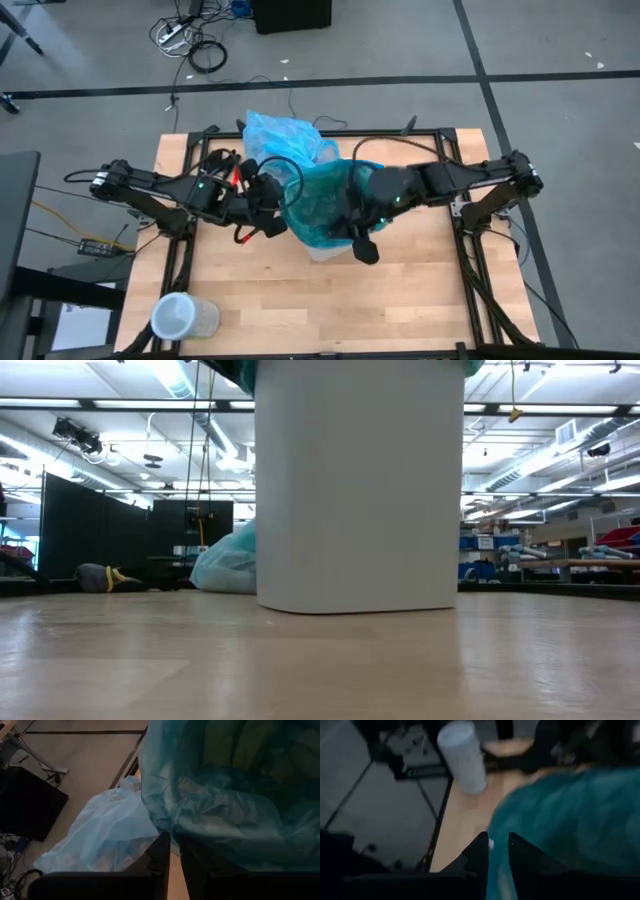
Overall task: Place trash/remove bag and relplace
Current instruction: Insert the green plastic trash bag into the trash bin
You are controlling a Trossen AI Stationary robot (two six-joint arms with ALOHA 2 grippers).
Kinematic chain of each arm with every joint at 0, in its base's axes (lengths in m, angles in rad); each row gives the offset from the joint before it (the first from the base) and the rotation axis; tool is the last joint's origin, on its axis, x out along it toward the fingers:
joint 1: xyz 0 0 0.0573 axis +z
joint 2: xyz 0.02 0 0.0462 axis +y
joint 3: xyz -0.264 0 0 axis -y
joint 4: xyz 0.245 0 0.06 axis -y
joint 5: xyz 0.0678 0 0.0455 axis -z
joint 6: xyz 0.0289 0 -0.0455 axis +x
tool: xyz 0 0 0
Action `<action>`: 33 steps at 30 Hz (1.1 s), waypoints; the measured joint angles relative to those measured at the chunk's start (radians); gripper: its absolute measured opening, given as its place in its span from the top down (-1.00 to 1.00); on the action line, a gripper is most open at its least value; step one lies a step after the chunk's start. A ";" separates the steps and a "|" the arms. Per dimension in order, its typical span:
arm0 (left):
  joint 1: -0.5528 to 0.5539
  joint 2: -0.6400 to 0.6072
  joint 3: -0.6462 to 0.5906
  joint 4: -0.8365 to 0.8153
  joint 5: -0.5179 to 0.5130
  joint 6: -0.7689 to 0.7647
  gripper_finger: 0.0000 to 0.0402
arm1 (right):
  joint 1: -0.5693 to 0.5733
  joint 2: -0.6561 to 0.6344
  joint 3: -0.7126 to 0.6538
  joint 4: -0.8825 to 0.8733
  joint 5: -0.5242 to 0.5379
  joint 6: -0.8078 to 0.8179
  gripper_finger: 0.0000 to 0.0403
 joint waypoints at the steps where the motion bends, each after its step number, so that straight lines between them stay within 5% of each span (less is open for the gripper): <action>1: 0.000 0.000 0.000 0.000 0.000 0.000 0.75 | 0.009 0.002 -0.001 -0.020 -0.006 0.002 0.68; 4: 0.000 0.000 0.000 0.001 0.000 -0.001 0.75 | 0.042 0.003 -0.002 -0.084 0.024 0.018 0.70; 10: -0.001 0.000 0.000 -0.001 0.003 -0.022 0.75 | 0.098 -0.049 -0.003 -0.231 0.338 -0.027 0.79; 14: -0.001 0.000 0.000 0.000 0.015 -0.024 0.75 | 0.079 -0.108 0.001 -0.383 0.445 0.027 0.92; 21: -0.001 0.000 0.000 0.000 0.017 -0.023 0.75 | 0.060 -0.160 -0.003 -0.618 0.558 0.154 0.98; 33: -0.008 0.000 0.000 -0.001 0.061 -0.072 0.75 | 0.047 -0.143 -0.073 -0.666 0.578 0.200 1.00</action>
